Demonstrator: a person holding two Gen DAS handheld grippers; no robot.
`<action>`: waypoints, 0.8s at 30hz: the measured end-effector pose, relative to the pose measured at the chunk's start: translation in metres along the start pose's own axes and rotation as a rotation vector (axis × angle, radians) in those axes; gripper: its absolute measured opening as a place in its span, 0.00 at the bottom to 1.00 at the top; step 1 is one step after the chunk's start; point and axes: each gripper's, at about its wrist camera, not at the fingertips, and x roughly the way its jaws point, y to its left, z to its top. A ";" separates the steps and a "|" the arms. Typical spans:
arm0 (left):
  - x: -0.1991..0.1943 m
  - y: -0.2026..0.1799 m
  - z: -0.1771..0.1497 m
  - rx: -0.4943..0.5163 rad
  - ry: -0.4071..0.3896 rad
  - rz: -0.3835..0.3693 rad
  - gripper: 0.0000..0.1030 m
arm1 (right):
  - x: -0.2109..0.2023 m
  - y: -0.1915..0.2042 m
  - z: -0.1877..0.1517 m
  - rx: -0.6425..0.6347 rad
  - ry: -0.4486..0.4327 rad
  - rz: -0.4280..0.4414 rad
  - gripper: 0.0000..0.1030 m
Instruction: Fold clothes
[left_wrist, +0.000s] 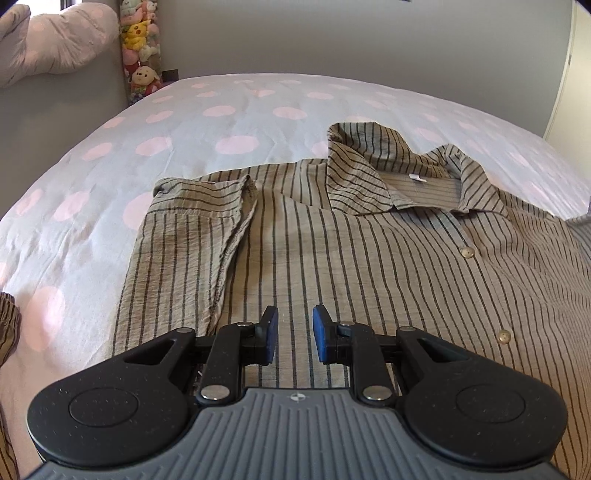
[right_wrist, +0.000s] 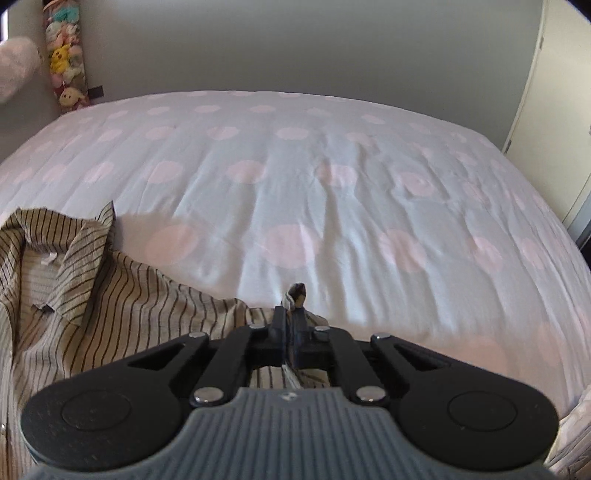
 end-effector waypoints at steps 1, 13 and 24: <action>-0.001 0.003 0.000 -0.012 -0.001 -0.001 0.18 | 0.004 0.011 -0.001 -0.015 0.000 -0.007 0.04; 0.008 0.017 0.000 -0.068 0.016 -0.043 0.18 | 0.055 0.065 -0.005 -0.007 0.056 0.076 0.17; 0.001 0.012 -0.001 -0.059 0.000 -0.059 0.18 | -0.005 0.017 -0.008 0.013 0.034 0.062 0.32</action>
